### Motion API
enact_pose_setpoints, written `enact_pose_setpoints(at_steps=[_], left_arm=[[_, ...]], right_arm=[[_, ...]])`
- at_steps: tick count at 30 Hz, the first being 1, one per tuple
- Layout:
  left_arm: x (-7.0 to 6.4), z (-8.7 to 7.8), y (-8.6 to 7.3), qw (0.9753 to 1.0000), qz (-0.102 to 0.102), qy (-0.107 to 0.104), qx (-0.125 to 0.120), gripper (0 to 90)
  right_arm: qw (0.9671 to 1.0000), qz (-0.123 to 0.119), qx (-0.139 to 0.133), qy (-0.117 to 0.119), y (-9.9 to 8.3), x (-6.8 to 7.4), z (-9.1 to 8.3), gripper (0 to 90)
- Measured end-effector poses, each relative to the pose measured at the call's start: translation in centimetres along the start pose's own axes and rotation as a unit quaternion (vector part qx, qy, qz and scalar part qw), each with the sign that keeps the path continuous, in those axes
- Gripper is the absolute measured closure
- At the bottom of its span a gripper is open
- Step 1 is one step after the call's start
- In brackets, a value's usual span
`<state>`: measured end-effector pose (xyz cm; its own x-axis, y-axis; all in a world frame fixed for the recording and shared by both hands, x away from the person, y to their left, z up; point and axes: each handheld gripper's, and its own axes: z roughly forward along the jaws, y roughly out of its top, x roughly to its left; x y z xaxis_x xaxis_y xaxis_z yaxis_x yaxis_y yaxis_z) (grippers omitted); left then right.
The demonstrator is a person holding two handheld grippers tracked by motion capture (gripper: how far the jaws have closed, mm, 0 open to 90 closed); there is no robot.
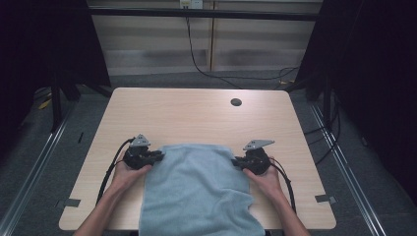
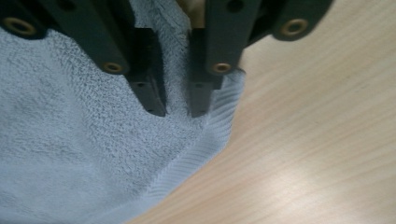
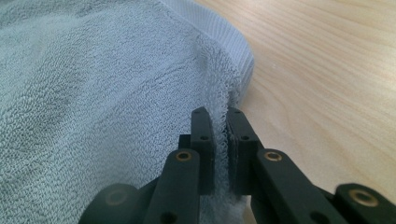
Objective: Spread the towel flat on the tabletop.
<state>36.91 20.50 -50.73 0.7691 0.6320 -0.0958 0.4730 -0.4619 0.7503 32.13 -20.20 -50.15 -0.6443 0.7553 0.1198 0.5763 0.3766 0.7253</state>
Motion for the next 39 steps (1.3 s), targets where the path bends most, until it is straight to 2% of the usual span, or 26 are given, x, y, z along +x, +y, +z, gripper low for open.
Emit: enact_pose_setpoints(at_steps=[3,6,8,12,14,16,19,21,26,27,28,31,35,39], left_arm=[[-0.2,-0.1,-0.1,1.0,-0.007,-0.002,0.0,84.3],[0.2,-0.3,-0.1,0.9994,-0.026,-0.02,-0.003,85.3],[0.4,-0.7,-0.1,0.9986,-0.039,-0.034,-0.01,85.2],[0.7,-2.0,0.4,0.9959,-0.057,-0.052,-0.047,85.3],[0.7,-3.0,0.9,0.9939,-0.06,-0.061,-0.069,85.3],[0.7,-3.7,1.3,0.9908,-0.068,-0.071,-0.094,85.3],[0.6,-4.4,2.3,0.9918,-0.056,-0.064,-0.095,85.3],[0.7,-4.9,3.2,0.9905,-0.056,-0.068,-0.105,85.3],[1.1,-6.3,6.2,0.9889,-0.034,-0.057,-0.133,85.2],[1.2,-6.6,6.6,0.9868,-0.039,-0.058,-0.146,85.1],[1.3,-6.8,7.0,0.9863,-0.04,-0.055,-0.15,85.1],[1.7,-7.1,8.3,0.9867,-0.037,-0.044,-0.152,85.2],[2.3,-8.0,10.5,0.9857,-0.027,-0.035,-0.163,85.2],[2.7,-9.2,12.8,0.9829,-0.016,-0.026,-0.182,85.3]], right_arm=[[0.9999,0.011,0.001,0.003,0.0,0.0,-0.1,84.0],[0.9999,0.011,-0.003,0.003,-0.1,0.0,-0.3,84.9],[0.9997,0.021,-0.01,0.01,0.0,0.1,-0.9,85.1],[0.9983,0.03,-0.047,0.014,0.8,-0.1,-2.5,85.5],[0.9972,0.034,-0.065,0.014,1.4,-0.3,-3.3,85.6],[0.9961,0.035,-0.081,0.011,1.9,-0.6,-4.0,85.6],[0.9943,0.039,-0.098,0.012,2.7,-1.0,-4.8,85.8],[0.994,0.039,-0.102,0.009,3.4,-1.4,-5.3,85.9],[0.9932,0.029,-0.113,0.0,5.9,-2.0,-6.4,85.9],[0.9923,0.029,-0.12,-0.001,6.3,-2.0,-6.7,85.9],[0.9917,0.029,-0.125,0.0,6.7,-2.1,-6.9,85.9],[0.9912,0.024,-0.13,-0.007,8.1,-2.2,-7.4,86.0],[0.9897,0.017,-0.141,-0.014,10.0,-2.7,-8.3,86.0],[0.9871,0.013,-0.158,-0.019,12.6,-3.5,-9.7,86.1]])
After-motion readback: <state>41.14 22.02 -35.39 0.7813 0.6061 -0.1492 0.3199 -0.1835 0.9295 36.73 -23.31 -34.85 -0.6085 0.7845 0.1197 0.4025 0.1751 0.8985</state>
